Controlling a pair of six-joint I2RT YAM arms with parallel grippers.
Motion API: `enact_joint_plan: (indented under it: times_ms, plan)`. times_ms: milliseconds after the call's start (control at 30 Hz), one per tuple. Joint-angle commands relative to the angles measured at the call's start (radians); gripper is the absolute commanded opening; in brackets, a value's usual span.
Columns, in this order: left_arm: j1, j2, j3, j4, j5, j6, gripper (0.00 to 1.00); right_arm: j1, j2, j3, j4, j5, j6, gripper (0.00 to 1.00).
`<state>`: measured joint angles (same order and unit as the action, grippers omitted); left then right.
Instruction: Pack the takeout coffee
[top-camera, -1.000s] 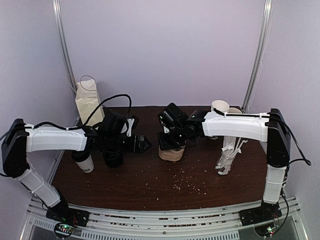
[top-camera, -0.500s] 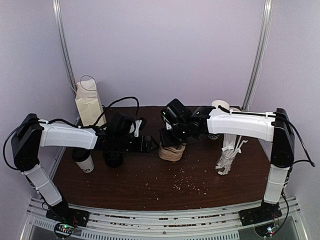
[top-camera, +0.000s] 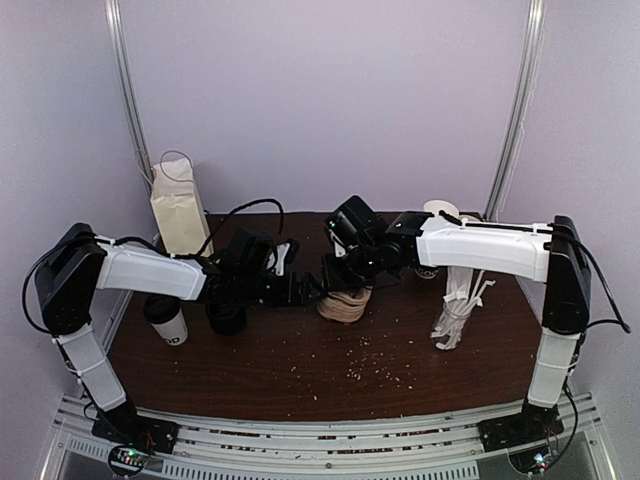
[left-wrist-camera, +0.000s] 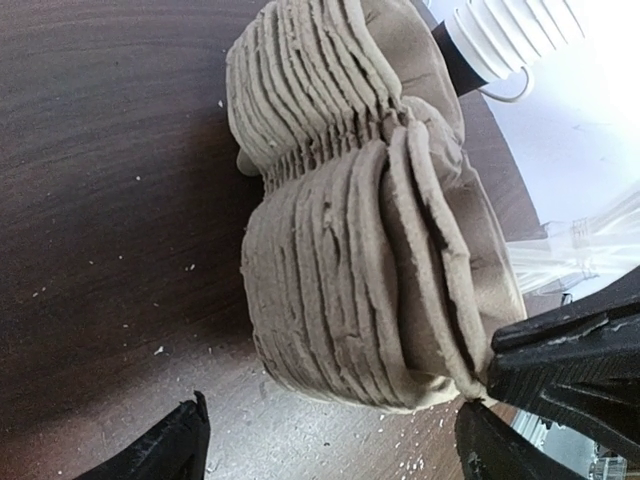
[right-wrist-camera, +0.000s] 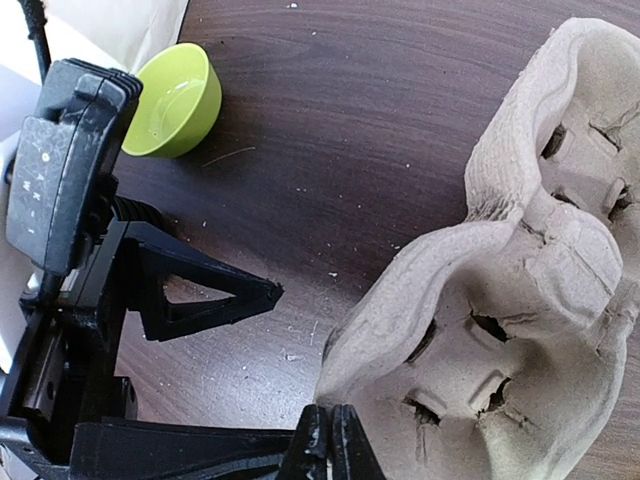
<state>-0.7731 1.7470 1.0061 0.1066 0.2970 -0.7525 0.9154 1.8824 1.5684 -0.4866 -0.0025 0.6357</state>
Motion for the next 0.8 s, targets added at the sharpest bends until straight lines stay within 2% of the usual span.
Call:
enact_joint_plan:
  times_ms: [0,333,767]
  plan:
    - [0.017,0.019,0.012,0.11,0.033,-0.045,0.88,-0.007,-0.048,-0.021,0.012,-0.024,0.027,0.0]
    - [0.053,-0.017,-0.092,0.241,0.123,-0.161,0.91,-0.011,-0.059,-0.052,0.043,-0.029,0.049,0.0]
    - [0.073,-0.021,-0.127,0.362,0.183,-0.25,0.92,-0.015,-0.049,-0.054,0.063,-0.052,0.057,0.0]
